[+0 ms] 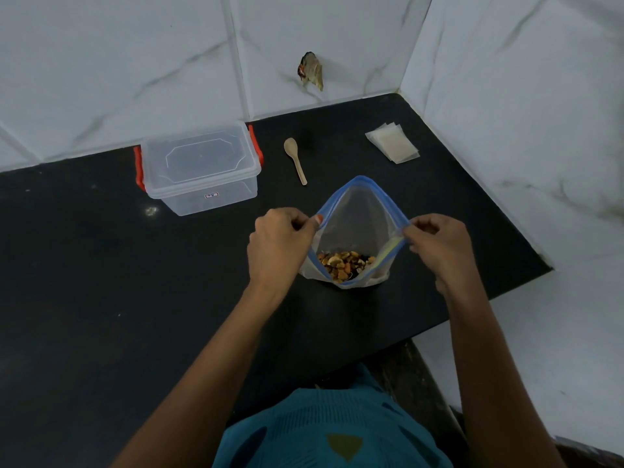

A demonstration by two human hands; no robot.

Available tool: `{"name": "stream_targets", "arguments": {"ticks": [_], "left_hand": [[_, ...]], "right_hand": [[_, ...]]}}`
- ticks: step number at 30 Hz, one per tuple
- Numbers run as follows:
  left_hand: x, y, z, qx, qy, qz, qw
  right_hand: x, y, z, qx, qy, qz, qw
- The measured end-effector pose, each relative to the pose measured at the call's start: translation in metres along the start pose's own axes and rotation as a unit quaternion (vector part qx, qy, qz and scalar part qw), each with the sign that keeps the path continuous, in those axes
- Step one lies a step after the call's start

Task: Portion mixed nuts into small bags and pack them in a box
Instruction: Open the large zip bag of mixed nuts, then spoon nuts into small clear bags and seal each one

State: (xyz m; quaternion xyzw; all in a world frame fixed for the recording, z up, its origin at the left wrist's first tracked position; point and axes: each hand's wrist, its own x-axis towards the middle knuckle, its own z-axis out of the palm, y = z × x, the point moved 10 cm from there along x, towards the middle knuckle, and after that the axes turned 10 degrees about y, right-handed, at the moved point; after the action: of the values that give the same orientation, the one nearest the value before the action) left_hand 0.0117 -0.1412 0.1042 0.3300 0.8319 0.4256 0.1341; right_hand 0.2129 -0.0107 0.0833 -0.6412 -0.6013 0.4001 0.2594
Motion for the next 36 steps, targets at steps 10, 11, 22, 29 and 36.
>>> {"name": "stream_targets", "arguments": {"ticks": [10, 11, 22, 29, 36], "left_hand": [[-0.013, -0.054, 0.029, -0.354, -0.075, -0.374, 0.854], [-0.014, -0.056, 0.031, -0.377, -0.079, -0.394, 0.834], [-0.013, -0.060, 0.052, -0.529, -0.081, -0.469, 0.703], [-0.014, -0.057, 0.049, -0.522, -0.100, -0.431, 0.729], [-0.013, -0.051, 0.045, -0.419, -0.090, -0.366, 0.826]], "right_hand": [[-0.002, 0.033, 0.017, 0.257, -0.178, 0.232, 0.921], [0.000, 0.039, 0.016, 0.285, -0.173, 0.256, 0.908], [0.007, 0.044, 0.026, 0.393, -0.169, 0.284, 0.858], [0.004, 0.039, 0.032, 0.415, -0.187, 0.261, 0.851], [0.000, 0.034, 0.027, 0.300, -0.129, 0.182, 0.927]]}}
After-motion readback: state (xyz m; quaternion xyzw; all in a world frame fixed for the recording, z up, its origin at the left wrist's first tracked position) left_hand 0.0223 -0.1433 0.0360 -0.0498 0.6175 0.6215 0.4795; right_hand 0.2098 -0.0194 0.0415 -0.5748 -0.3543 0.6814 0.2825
